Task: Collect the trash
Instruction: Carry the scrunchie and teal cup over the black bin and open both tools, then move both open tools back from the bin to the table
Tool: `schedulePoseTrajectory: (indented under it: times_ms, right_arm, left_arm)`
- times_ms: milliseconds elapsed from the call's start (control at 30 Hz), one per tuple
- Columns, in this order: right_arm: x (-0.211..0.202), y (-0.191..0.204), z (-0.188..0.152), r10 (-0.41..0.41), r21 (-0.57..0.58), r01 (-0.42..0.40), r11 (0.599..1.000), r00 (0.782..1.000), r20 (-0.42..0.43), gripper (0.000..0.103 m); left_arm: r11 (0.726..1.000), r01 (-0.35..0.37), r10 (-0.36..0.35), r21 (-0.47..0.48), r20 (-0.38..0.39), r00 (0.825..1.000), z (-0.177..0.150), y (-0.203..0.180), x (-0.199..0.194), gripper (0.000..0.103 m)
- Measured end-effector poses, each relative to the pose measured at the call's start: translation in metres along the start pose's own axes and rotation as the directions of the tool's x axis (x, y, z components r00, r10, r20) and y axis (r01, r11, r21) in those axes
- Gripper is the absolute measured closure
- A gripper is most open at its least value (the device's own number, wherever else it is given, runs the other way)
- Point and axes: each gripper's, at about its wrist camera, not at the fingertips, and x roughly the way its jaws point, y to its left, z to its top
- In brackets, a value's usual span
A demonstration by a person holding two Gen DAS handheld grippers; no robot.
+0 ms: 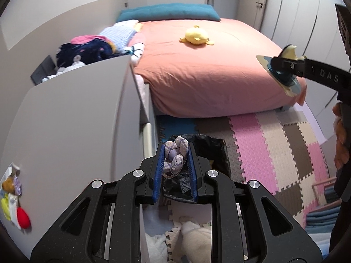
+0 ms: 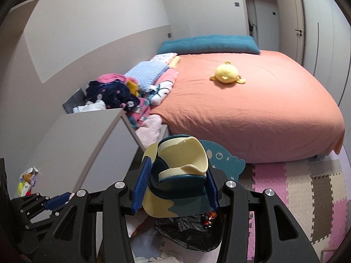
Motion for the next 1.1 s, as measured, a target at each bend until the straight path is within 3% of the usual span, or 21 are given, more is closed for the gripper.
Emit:
schedulePoseTrajectory:
  times_ms: [133, 167, 200, 233, 267, 400, 1100]
  right_arm:
    - [0.018, -0.01, 0.006, -0.021, 0.013, 0.022, 1.0, 0.999, -0.025, 0.055]
    - [0.022, -0.012, 0.009, -0.031, 0.018, 0.032, 0.999, 0.999, -0.027, 0.048]
    - [0.025, -0.015, 0.012, -0.053, 0.029, 0.053, 0.998, 0.998, -0.014, 0.029]
    - [0.026, -0.018, 0.016, -0.07, 0.039, 0.07, 0.997, 0.998, 0.002, 0.018]
    - [0.027, -0.019, 0.02, -0.088, 0.045, 0.087, 0.995, 0.996, 0.018, 0.011]
    - [0.031, -0.021, 0.036, -0.145, 0.023, 0.144, 0.989, 0.988, 0.047, 0.011]
    - [0.019, 0.022, 0.032, -0.11, -0.044, 0.112, 0.993, 0.993, 0.053, 0.011]
  left_arm:
    - [1.0, 0.021, -0.019, 0.024, -0.053, 0.998, 0.007, -0.006, 0.023, 0.081]
    - [0.999, 0.03, -0.028, 0.026, -0.078, 0.997, 0.009, -0.007, 0.028, 0.064]
    - [0.999, 0.03, -0.028, 0.022, -0.096, 0.995, 0.012, -0.007, 0.034, 0.02]
    - [1.0, 0.0, 0.0, 0.008, -0.093, 0.996, 0.015, -0.005, 0.038, 0.005]
    - [1.0, -0.022, 0.022, 0.001, -0.07, 0.997, 0.017, -0.002, 0.038, 0.006]
    - [0.998, -0.051, 0.049, -0.031, -0.061, 0.997, 0.023, 0.009, 0.042, 0.006]
    - [0.995, -0.065, 0.064, -0.076, -0.017, 0.998, 0.007, 0.038, 0.008, 0.006]
